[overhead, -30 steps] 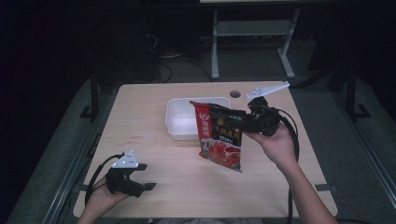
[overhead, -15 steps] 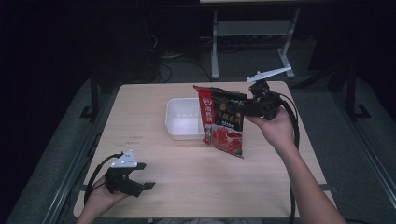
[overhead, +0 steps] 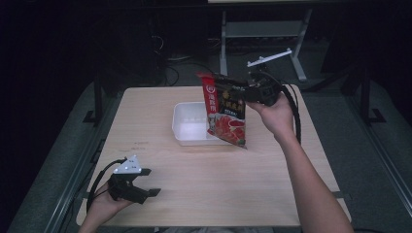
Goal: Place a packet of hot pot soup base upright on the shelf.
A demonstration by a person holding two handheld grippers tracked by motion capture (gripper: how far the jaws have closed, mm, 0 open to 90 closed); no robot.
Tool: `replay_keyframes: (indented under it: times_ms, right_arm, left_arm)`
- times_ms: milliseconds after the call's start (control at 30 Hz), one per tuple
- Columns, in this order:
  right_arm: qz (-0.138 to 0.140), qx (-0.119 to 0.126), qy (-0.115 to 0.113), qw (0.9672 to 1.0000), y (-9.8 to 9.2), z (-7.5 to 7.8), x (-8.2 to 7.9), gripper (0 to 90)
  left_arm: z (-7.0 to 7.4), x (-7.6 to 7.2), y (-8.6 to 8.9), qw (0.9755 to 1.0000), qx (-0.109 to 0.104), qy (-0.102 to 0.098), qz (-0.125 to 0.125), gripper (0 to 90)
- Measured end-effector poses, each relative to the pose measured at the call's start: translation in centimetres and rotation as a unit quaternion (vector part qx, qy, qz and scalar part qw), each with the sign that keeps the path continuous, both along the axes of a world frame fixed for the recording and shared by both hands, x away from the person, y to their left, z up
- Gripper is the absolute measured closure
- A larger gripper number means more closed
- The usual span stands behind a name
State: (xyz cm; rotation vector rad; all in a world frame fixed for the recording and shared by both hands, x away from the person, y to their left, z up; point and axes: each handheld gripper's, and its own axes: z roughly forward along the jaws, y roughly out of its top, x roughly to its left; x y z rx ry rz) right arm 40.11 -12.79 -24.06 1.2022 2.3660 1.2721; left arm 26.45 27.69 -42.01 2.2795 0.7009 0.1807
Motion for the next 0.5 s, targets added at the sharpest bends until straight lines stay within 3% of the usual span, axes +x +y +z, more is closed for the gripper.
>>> replay_keyframes:
  times_ms: [500]
  right_arm:
    - [0.004, 0.008, -0.002, 1.0000, 4.9, -0.4, 3.6, 73.9]
  left_arm:
    - [0.1, 0.0, 0.2, 1.0000, -0.002, -0.003, -0.003, 19.2]
